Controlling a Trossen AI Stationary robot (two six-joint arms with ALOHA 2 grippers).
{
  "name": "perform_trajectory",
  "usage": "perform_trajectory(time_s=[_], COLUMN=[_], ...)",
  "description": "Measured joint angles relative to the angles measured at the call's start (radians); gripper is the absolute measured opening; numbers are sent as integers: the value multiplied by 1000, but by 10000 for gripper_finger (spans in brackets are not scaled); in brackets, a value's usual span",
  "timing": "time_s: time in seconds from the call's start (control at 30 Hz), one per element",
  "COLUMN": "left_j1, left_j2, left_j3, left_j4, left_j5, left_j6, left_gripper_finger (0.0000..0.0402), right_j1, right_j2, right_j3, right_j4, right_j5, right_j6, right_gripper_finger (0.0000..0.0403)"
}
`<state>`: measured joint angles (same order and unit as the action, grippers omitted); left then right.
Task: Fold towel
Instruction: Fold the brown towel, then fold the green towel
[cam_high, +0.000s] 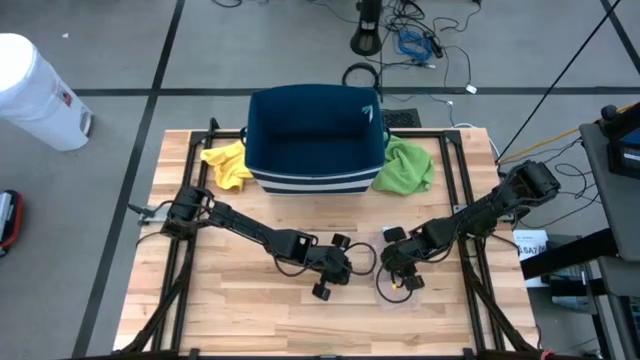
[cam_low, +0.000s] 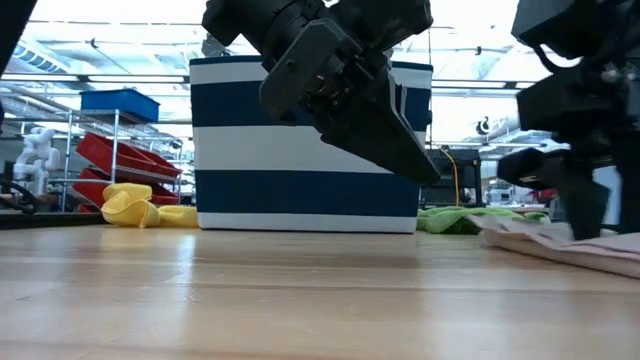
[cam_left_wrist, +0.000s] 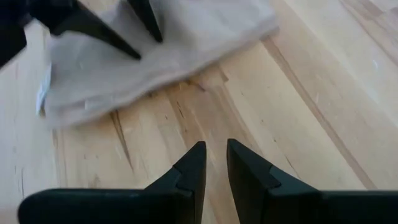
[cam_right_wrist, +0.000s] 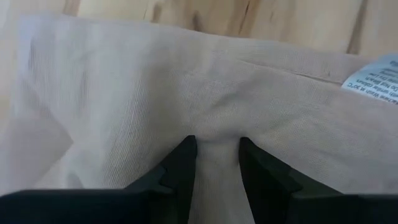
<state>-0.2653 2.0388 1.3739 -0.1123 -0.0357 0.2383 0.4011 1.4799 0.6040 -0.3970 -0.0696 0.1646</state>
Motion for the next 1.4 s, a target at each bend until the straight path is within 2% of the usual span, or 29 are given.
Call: perform_trajectory(time_s=[0.33,0.67,0.8,0.9,1.13,1.2,1.4], left_j1=[0,3,3,6,6,6,5], left_j2=[0,0,0,0,0,0,0], left_j3=[0,0,0,0,0,0,0], left_j4=[-14,-11,-7,-6,-6,-5,3], left_j5=[0,0,0,0,0,0,0], left_j6=[8,16,16,17,10,7,7], left_gripper_finger=[71,71,71,71,71,71,71], right_j1=[21,26,26,26,11,-11,-92], right_j2=[-161,-289,-330,-345,-352,-352,-338], right_j3=[-14,4,11,11,12,12,12], right_j4=[-271,-289,-202,-144,-121,-107,-33], right_j5=[-19,4,26,140,600,645,644], right_j6=[59,121,130,132,149,126,-43], right_gripper_finger=[114,114,114,114,114,114,114])
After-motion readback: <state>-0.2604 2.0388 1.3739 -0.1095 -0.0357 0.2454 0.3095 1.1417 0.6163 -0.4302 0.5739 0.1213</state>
